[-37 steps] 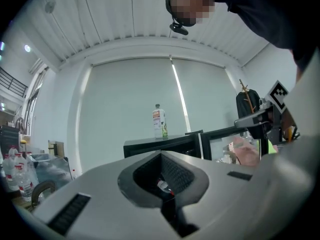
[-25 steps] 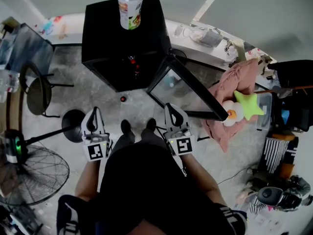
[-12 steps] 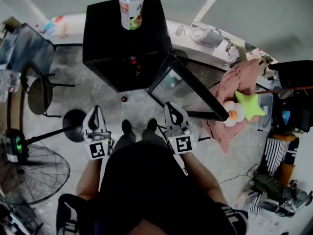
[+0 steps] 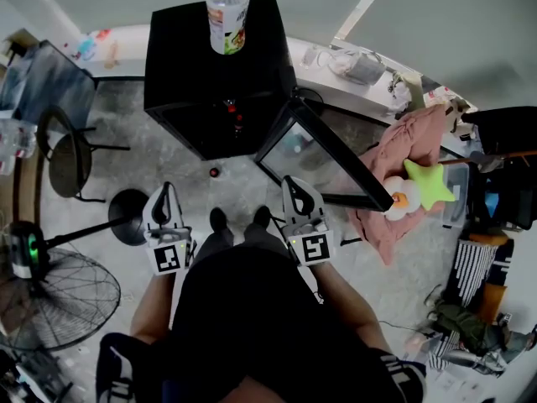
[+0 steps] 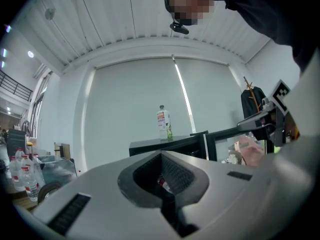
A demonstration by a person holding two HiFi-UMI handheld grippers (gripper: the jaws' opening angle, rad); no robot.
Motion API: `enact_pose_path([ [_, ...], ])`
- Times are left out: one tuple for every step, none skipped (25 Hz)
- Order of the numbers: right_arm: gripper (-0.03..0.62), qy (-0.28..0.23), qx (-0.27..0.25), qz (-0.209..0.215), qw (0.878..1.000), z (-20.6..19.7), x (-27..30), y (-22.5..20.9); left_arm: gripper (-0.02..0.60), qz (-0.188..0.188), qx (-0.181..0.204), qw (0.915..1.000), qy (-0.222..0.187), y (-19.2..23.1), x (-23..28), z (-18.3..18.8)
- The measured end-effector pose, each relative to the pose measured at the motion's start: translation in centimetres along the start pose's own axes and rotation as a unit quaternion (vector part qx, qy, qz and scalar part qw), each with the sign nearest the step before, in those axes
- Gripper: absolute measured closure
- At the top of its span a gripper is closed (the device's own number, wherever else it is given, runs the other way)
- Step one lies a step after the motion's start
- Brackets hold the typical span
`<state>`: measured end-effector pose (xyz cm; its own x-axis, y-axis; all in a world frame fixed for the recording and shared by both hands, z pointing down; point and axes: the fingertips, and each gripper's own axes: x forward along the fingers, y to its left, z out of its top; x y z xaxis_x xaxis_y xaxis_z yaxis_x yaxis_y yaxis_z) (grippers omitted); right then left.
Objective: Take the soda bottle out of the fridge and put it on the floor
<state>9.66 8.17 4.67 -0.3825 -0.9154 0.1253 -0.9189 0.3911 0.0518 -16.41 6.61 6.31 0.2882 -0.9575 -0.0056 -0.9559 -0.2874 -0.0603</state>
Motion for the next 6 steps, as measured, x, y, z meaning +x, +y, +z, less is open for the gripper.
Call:
enact_pose_path([
  [0.577, 0.000, -0.001, 0.001, 1.000, -0.04, 0.06, -0.02, 0.558, -0.001, -0.001, 1.0000, 0.001, -0.04, 0.03, -0.03],
  [0.577, 0.000, -0.001, 0.002, 1.000, -0.05, 0.12, -0.03, 0.558, 0.000, -0.001, 1.0000, 0.001, -0.08, 0.07, -0.02],
  [0.577, 0.001, -0.001, 0.002, 1.000, -0.07, 0.17, -0.05, 0.558, 0.000, -0.002, 1.0000, 0.001, -0.12, 0.11, 0.02],
  [0.577, 0.001, -0.001, 0.003, 1.000, -0.09, 0.21, -0.08, 0.558, 0.000, -0.001, 1.0000, 0.001, -0.17, 0.15, 0.05],
  [0.577, 0.001, -0.001, 0.003, 1.000, -0.12, 0.25, -0.14, 0.558, -0.001, 0.000, 1.0000, 0.001, -0.22, 0.22, 0.06],
  [0.577, 0.001, -0.002, 0.003, 1.000, -0.13, 0.31, -0.20, 0.558, -0.002, 0.001, 1.0000, 0.001, -0.26, 0.30, 0.07],
])
